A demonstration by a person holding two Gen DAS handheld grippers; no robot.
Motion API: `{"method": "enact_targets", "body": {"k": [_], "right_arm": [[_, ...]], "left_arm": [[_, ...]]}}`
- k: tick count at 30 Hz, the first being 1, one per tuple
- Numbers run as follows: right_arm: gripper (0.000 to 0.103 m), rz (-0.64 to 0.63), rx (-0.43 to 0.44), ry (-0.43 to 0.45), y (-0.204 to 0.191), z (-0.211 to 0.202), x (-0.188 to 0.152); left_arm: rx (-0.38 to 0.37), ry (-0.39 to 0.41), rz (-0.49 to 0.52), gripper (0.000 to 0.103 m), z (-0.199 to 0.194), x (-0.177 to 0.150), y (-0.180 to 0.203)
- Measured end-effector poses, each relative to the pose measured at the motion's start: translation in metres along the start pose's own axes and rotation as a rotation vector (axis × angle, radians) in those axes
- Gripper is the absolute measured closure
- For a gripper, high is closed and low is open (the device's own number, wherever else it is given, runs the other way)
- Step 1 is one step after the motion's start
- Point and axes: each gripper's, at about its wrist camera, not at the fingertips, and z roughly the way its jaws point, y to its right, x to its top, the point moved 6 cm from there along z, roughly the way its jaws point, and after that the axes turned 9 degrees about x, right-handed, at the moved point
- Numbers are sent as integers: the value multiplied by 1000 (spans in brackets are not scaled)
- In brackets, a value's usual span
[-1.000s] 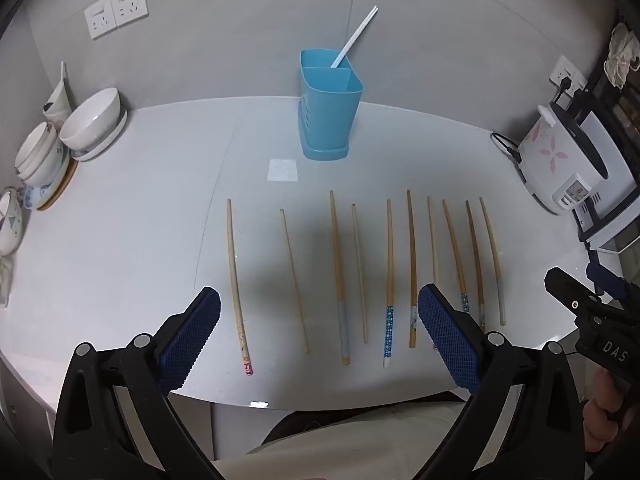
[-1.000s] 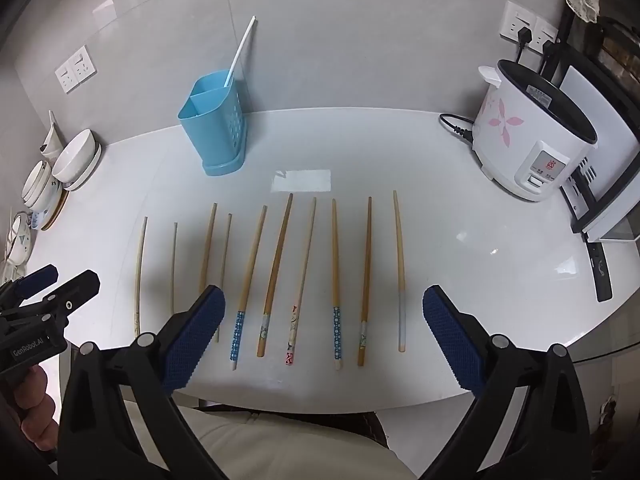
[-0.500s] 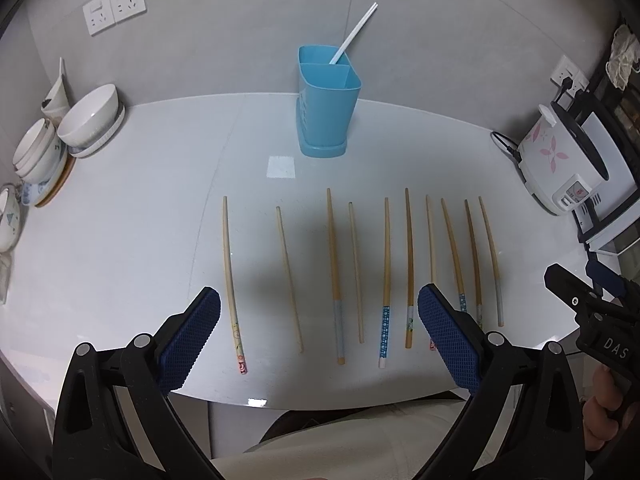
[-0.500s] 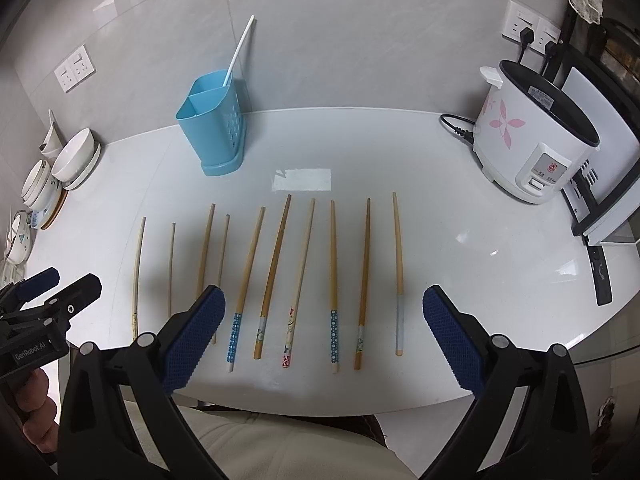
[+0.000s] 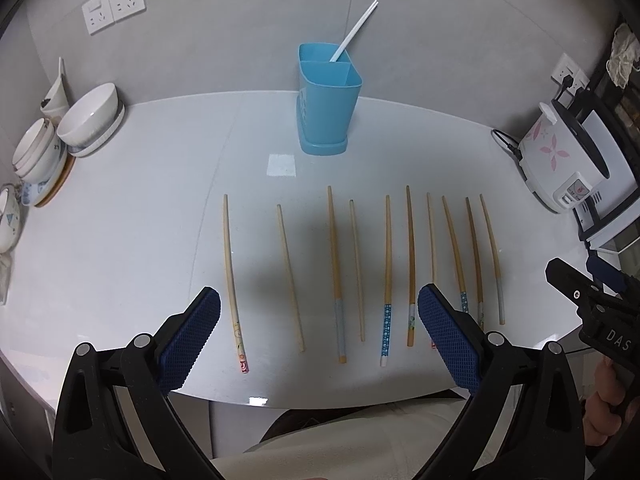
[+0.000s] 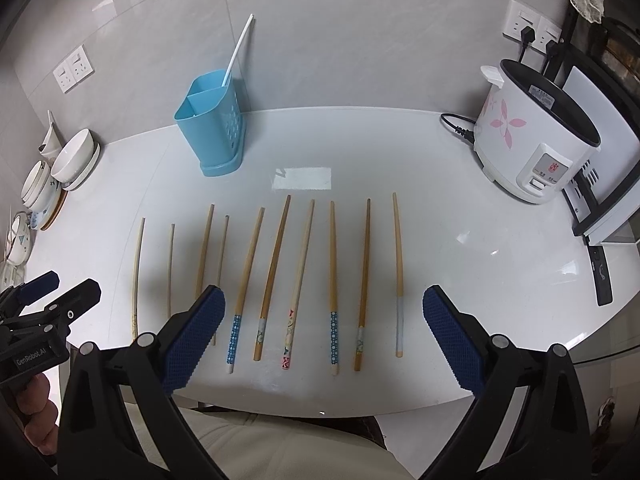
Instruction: Organize utensils
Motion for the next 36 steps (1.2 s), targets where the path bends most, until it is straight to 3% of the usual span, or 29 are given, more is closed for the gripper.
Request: {"method": "enact_targets", "body": {"k": [36], "right_arm": [[8, -6, -8, -9, 1, 3, 2]], "left_arm": [[45, 12, 20, 6, 0, 3, 4]]}}
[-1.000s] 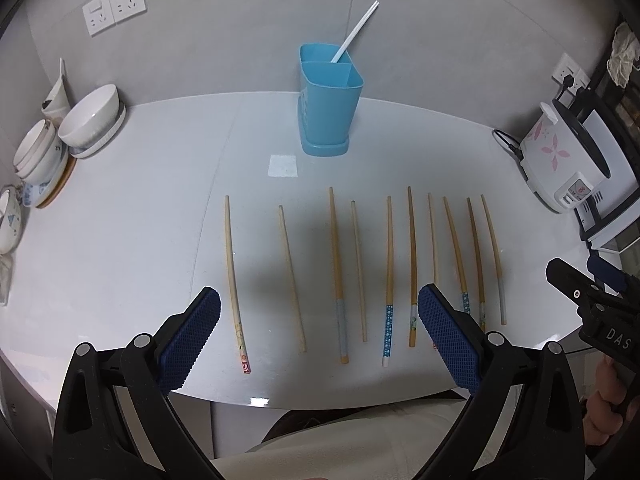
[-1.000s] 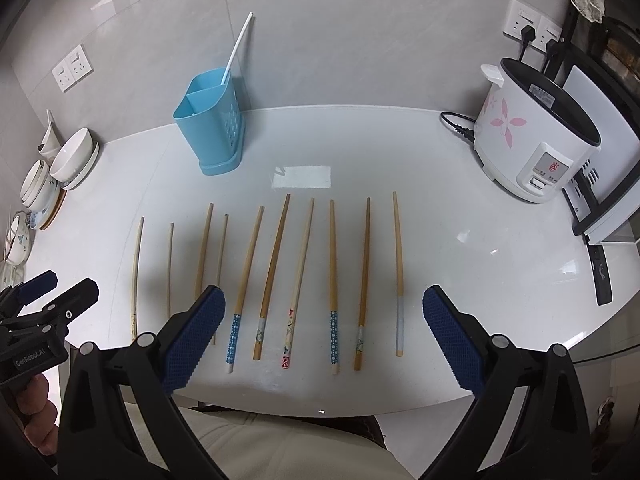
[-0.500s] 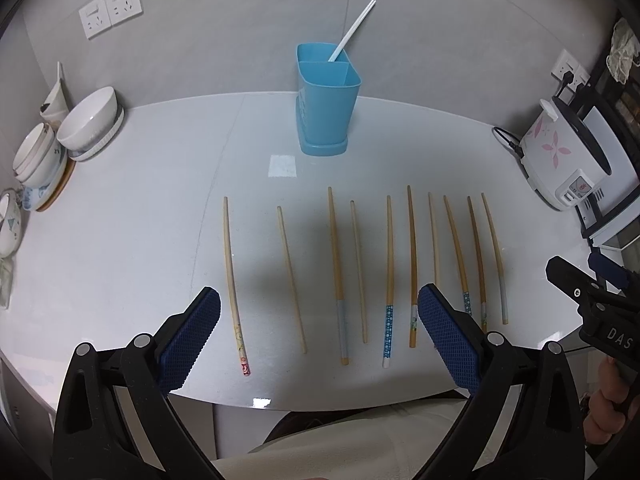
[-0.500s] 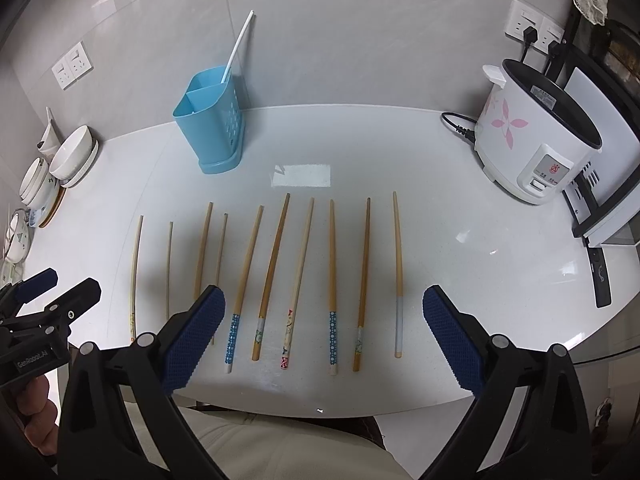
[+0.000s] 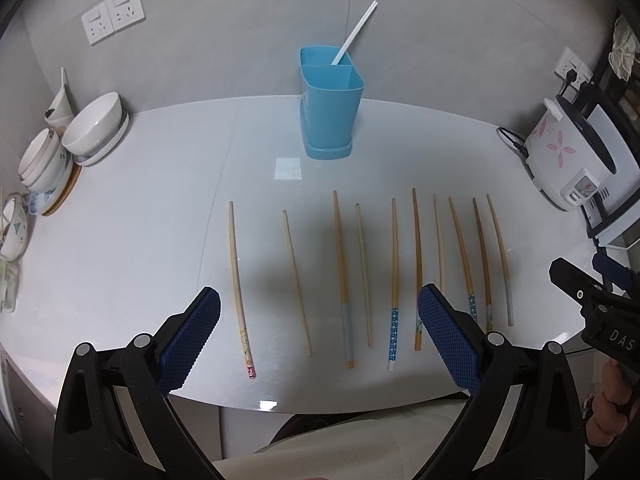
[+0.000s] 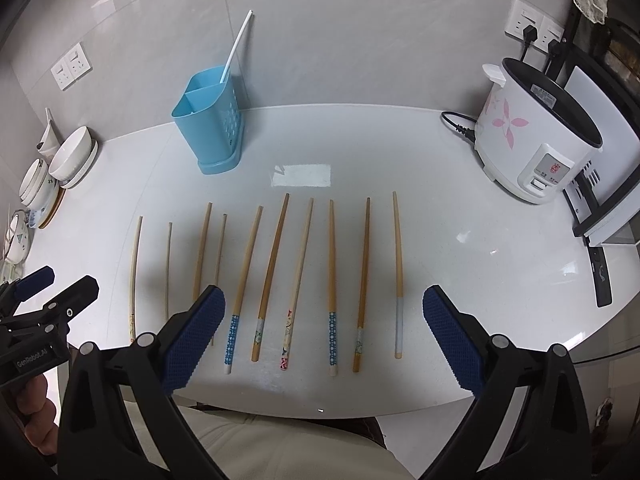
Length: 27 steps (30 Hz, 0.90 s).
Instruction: Organize utensils
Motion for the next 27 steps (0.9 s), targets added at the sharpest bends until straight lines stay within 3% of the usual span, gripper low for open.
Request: {"method": "enact_targets", "body": {"k": [18, 27], "right_arm": [[8, 15, 12, -24, 2, 5, 0], [8, -18, 9, -25, 14, 35, 17]], "left_arm": [[-7, -7, -3, 6, 3, 2, -3], [3, -20, -44, 6, 46, 19, -27]]}}
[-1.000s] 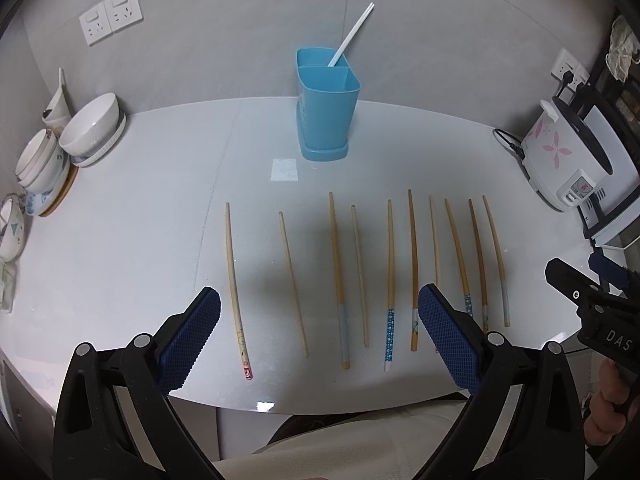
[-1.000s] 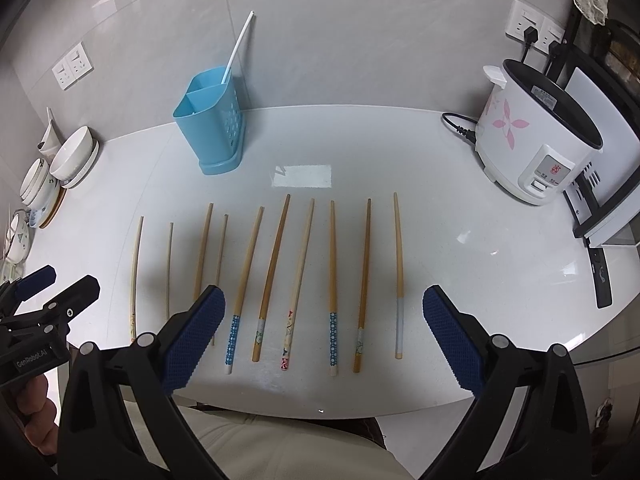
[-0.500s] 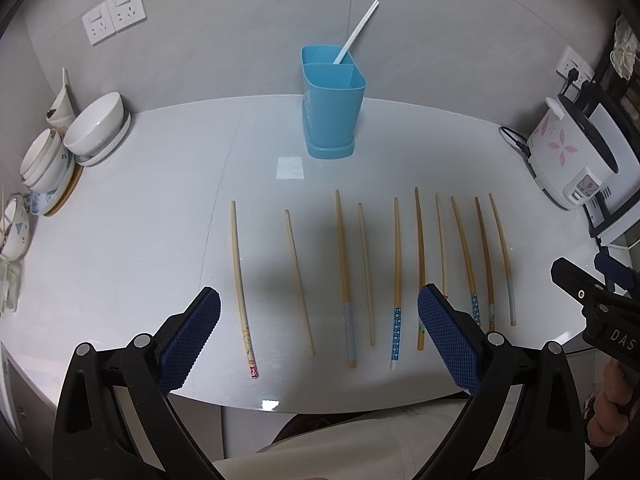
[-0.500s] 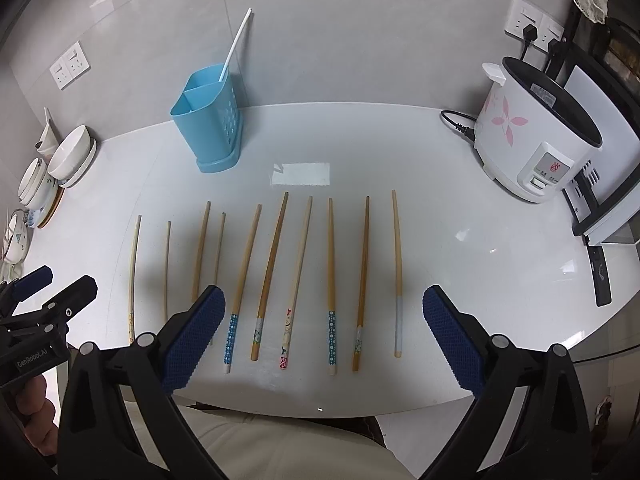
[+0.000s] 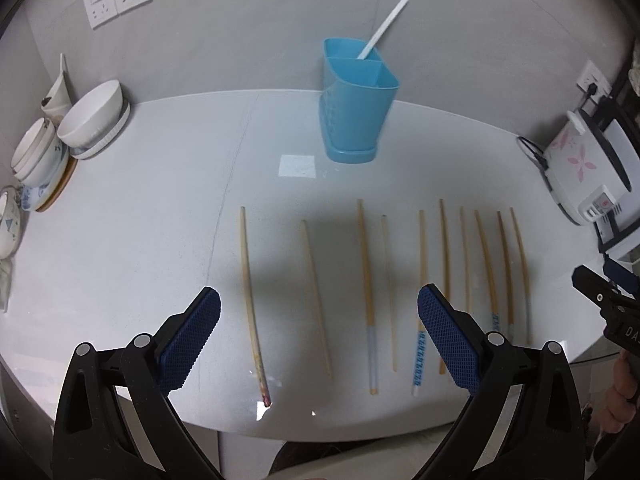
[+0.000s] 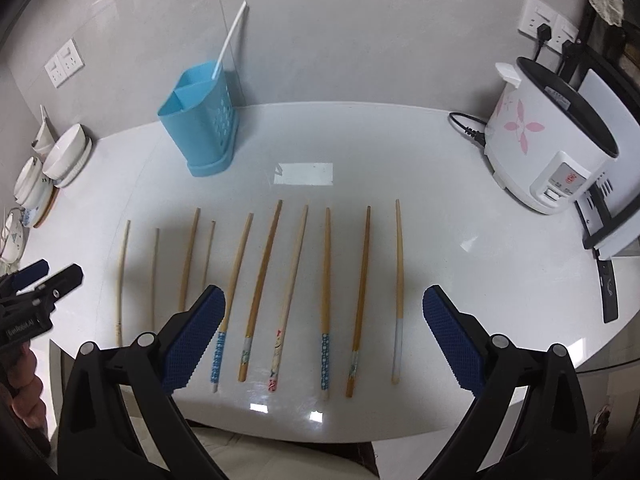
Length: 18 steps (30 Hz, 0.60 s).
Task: Organize utensils
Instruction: 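Lower the left tool onto a plain chopstick and close its fingers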
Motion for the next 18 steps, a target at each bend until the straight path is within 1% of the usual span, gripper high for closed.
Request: {"method": "enact_targets", "body": {"k": [1, 3, 4, 6, 9, 11, 14, 16, 18], "right_arm": [[8, -6, 1, -12, 3, 8, 0], [13, -1, -6, -51, 11, 27, -1], [14, 5, 3, -73, 16, 40, -3], [22, 12, -13, -112, 24, 57, -7], [25, 18, -28, -146, 34, 78, -12], [30, 37, -33, -173, 42, 91, -18], [38, 64, -38, -212, 52, 106, -25], [43, 77, -44, -234, 57, 114, -31], [53, 96, -38, -263, 62, 122, -37]], "left_arm": [[7, 0, -6, 6, 7, 1, -4], [24, -14, -17, 6, 26, 3, -13], [40, -26, -21, 6, 38, 2, -18], [51, -59, -28, 6, 57, -1, -26], [63, -111, -45, 7, 86, -8, -39], [64, -139, -57, 8, 101, -14, -46], [70, -168, -61, 12, 119, -20, -54], [67, -192, -59, 17, 127, -24, -56], [65, -204, -58, 20, 133, -27, -57]]}}
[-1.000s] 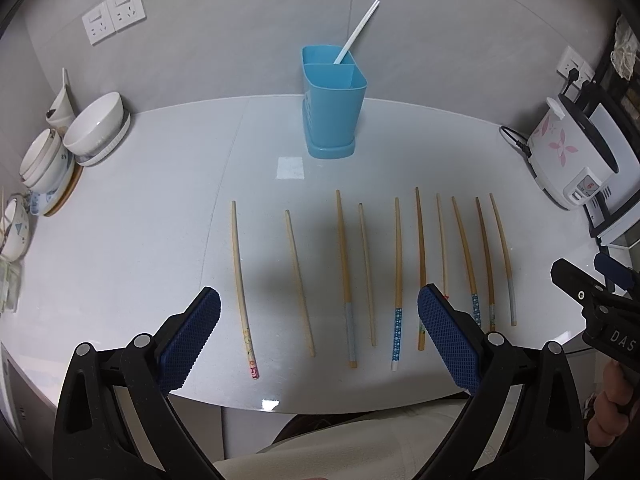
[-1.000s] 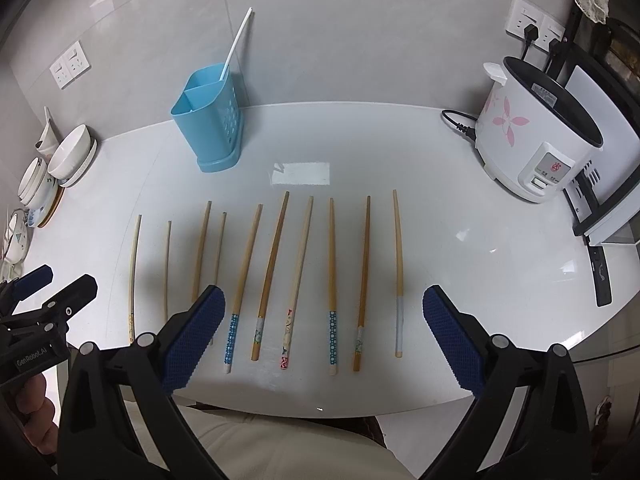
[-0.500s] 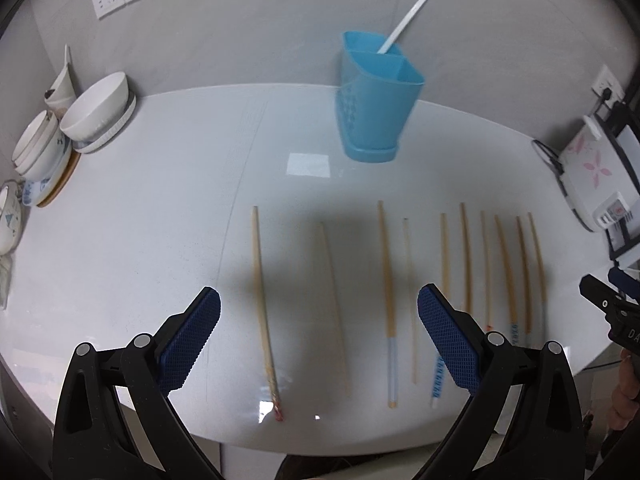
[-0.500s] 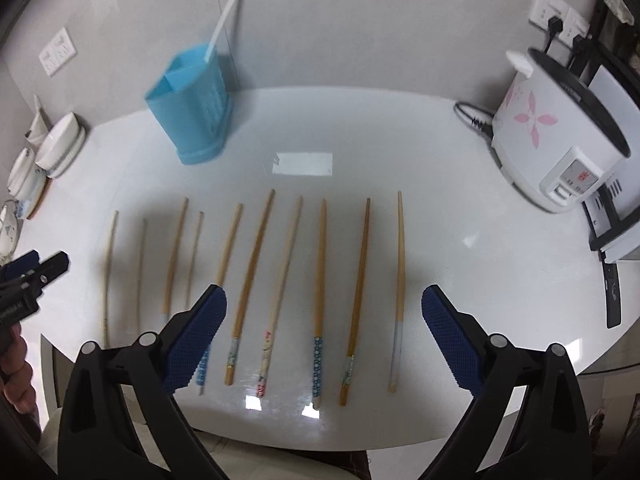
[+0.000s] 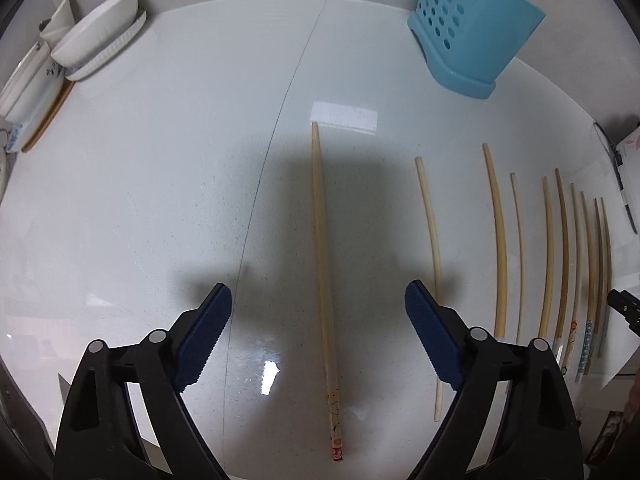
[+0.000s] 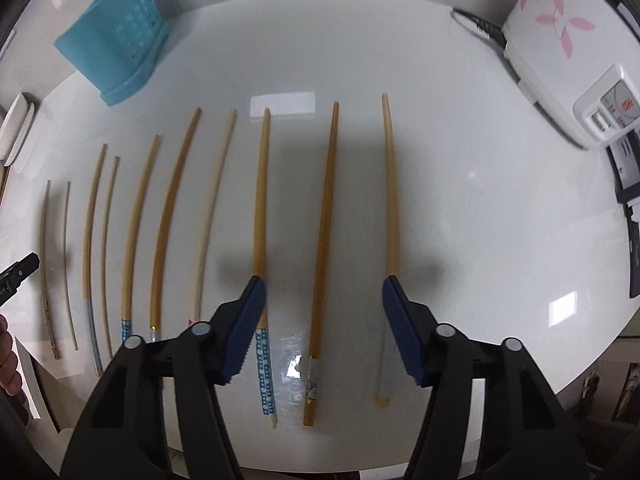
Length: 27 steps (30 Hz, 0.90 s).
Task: Organize utensils
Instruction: 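Lower the left tool onto a plain chopstick and close its fingers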
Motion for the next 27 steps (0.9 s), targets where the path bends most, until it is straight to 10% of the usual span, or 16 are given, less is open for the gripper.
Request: {"method": "enact_targets", "body": {"k": [10, 27], "right_arm": [[78, 20, -23, -95, 7, 24, -1], [97, 24, -34, -154, -13, 45, 16]], "left_arm": [[5, -61, 37, 52, 15, 2, 9], [44, -98, 35, 74, 10, -3, 15]]}}
